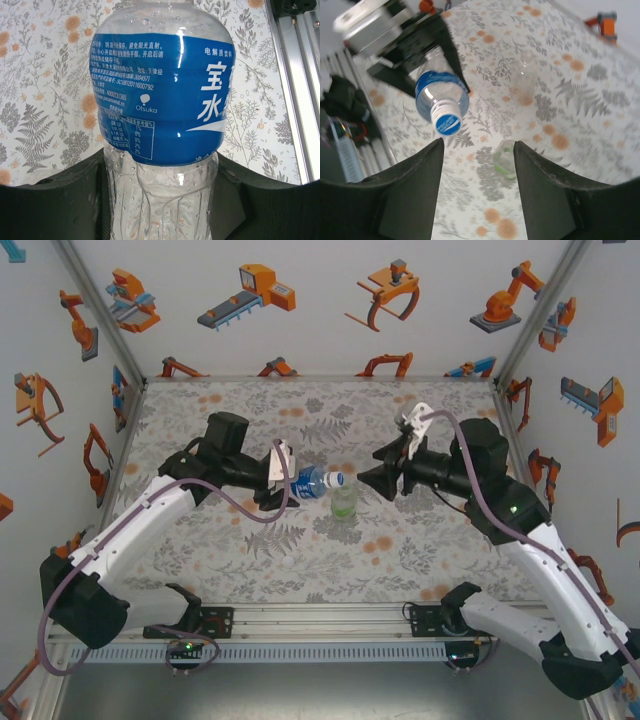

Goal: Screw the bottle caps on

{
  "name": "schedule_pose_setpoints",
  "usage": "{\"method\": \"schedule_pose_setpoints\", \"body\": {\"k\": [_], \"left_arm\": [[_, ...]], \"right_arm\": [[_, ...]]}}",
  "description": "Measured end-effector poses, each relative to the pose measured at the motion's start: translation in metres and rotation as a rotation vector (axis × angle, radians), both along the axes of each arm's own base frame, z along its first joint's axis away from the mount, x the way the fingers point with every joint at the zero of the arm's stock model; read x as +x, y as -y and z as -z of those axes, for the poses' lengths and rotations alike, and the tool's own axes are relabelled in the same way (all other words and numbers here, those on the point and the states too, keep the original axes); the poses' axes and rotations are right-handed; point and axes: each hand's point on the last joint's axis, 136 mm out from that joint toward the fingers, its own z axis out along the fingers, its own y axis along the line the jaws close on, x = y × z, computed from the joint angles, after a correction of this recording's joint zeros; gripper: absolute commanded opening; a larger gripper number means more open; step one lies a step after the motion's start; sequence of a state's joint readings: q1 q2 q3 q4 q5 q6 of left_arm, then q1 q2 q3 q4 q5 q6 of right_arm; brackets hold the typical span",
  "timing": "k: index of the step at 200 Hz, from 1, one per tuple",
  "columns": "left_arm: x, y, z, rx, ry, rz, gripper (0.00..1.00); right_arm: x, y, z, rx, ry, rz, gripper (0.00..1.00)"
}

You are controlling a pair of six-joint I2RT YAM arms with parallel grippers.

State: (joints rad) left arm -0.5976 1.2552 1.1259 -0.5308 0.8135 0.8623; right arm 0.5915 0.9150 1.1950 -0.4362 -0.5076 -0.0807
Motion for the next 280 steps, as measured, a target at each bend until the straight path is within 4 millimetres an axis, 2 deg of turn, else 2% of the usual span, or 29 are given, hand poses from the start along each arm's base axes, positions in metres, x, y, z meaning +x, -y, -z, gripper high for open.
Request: {"method": "schedule_pose_setpoints", "body": {"k": [29,65,110,192,260,280], "left_arm": [[-0.001,0.0,-0.001,-0.007,0.001,0.011,0.0],[-0.003,0.001,-0.002,-0.014,-0.002,0.021,0.0],[-0.006,0.002,-0.004,-0.025,-0.008,0.037,0.0],[-0.008,0.005,0.0,-0.034,-0.037,0.064,0.0],[-0.009,0.005,0.004,-0.024,-0.053,0.069,0.0],[-0.008,0.005,0.003,-0.022,-0.051,0.065,0.0]], "right_arm": [[-0.026,-0.01,0.009,-0.043,0.205,-0.196,0.54],[-0.034,-0.023,0.015,-0.051,0.315,-0.322,0.53],[-0.036,-0.04,0.026,-0.059,0.322,-0.414,0.51],[-0.035,-0.045,0.029,-0.07,0.332,-0.445,0.4],[-0.03,-0.05,0.033,-0.08,0.312,-0.456,0.09],[-0.025,-0.052,0.032,-0.069,0.242,-0.431,0.0]]}}
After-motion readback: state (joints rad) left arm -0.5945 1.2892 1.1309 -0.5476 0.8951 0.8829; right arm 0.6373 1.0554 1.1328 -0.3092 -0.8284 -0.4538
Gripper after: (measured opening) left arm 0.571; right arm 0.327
